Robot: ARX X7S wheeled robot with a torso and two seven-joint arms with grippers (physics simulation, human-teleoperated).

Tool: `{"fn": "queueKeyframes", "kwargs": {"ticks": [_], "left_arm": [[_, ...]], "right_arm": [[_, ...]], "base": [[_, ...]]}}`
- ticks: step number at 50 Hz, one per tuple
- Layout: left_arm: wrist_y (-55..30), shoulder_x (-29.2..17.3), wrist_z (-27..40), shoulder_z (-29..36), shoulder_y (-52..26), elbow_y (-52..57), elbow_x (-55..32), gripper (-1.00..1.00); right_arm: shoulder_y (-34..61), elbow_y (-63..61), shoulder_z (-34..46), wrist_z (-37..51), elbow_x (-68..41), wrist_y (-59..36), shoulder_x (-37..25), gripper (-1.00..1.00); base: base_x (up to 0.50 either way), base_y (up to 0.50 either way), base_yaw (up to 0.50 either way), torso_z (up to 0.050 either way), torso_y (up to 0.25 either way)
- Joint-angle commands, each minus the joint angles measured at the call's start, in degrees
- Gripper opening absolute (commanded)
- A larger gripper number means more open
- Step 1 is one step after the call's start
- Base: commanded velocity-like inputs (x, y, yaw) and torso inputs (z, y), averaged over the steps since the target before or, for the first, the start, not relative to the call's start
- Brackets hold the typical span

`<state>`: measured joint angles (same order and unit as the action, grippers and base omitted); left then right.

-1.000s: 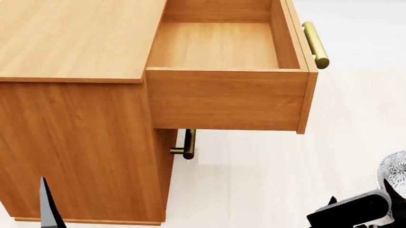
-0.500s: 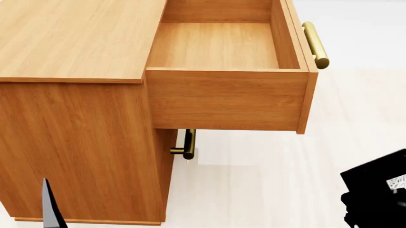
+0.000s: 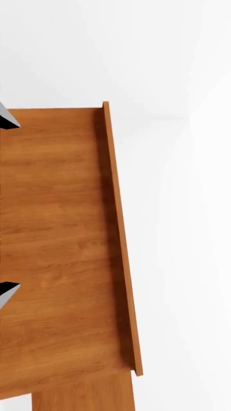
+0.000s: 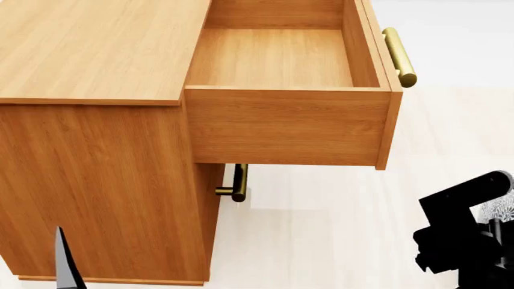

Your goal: Put the bowl on top of the cabinet.

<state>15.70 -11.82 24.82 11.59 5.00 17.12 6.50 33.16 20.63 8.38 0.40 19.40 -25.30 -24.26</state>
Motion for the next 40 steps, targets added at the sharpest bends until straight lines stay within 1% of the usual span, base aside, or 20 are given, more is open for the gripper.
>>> {"fn": "queueKeyframes", "kwargs": {"ticks": [1,22,40], "left_arm": [[1.8,-0.1,-0.2,-0.1,0.2,-0.6,-0.7,1.0],[1.6,-0.7,0.5,0.6,0.0,-0.8,-0.8,1.0],[1.6,-1.1,1.1,1.1,-0.1,-1.1,-1.0,1.0]], "right_arm": [[3.8,11.0,0.1,1.5,-1.0,5.1,1.0,1.0],[3.4,19.1,0.4,3.9,-1.5,9.1,1.1,1.0],[2.3,22.6,0.3,5.4,-2.0,11.1,1.1,1.0]], "base": [[0.0,0.0,0.0,0.0,0.0],[0.0,0.0,0.0,0.0,0.0],[0.0,0.0,0.0,0.0,0.0]]}}
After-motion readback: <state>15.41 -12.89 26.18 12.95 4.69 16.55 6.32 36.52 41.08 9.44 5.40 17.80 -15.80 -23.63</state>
